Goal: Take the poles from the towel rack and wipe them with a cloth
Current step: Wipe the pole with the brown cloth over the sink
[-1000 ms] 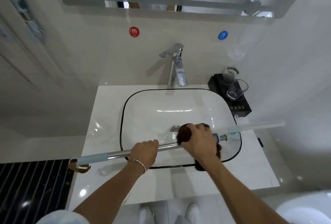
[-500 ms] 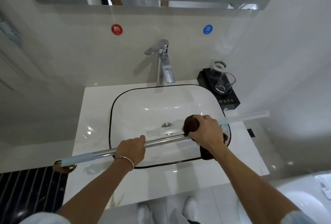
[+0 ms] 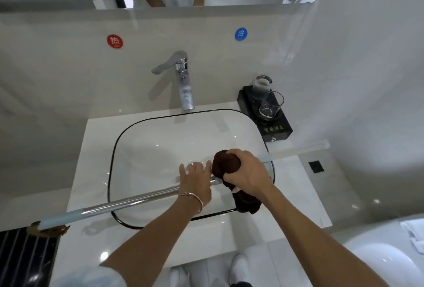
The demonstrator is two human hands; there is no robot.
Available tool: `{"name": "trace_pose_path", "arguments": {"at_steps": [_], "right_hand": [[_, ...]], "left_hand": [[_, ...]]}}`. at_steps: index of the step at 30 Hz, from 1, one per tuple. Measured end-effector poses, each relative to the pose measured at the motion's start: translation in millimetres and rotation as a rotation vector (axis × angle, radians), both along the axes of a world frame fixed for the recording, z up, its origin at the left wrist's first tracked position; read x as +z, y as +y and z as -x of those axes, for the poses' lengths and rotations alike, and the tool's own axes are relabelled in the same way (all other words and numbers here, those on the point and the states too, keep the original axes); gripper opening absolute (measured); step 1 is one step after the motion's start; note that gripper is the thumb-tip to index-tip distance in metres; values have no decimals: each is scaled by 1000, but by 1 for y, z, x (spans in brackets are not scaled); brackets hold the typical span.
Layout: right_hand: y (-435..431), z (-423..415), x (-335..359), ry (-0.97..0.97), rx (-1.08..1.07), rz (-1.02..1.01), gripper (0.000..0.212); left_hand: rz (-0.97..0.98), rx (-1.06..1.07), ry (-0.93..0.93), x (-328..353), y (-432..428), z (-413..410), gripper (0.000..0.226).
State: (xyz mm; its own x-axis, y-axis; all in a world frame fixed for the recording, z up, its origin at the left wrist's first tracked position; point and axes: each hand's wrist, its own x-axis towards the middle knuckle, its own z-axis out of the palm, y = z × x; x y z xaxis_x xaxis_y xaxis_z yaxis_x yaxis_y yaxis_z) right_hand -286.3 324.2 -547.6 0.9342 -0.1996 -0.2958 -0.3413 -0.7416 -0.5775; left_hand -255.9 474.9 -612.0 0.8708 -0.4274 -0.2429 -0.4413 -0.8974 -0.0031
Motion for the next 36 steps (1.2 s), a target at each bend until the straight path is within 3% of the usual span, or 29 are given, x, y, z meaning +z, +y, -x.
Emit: {"name": "trace_pose_path", "arguments": {"at_steps": [4, 7, 12, 19, 25, 28, 32, 36], "right_hand": [[-43, 0, 1, 9, 31, 87, 65], [-77, 0, -3, 36, 18, 221, 66], [-106, -8, -4, 18, -66, 235, 63], [-76, -8, -14, -91, 180, 188, 64], [-175, -1, -14, -56, -103, 272, 63], [-179, 0, -22, -99, -167, 240, 61], [-115, 4, -31, -202, 32, 79, 60], [-117, 8, -34, -241, 184, 108, 62]], "left_hand": [[88, 5, -44, -5, -6, -10, 44], [106, -65, -157, -12, -15, -13, 54], [86, -47, -212, -12, -35, -12, 50], [26, 26, -205, -12, -40, -11, 37], [52, 40, -199, -11, -42, -12, 40], [40, 40, -153, -10, -43, -9, 34], [36, 69, -129, -6, -38, -9, 34], [11, 48, -163, -11, -23, -11, 37]]}}
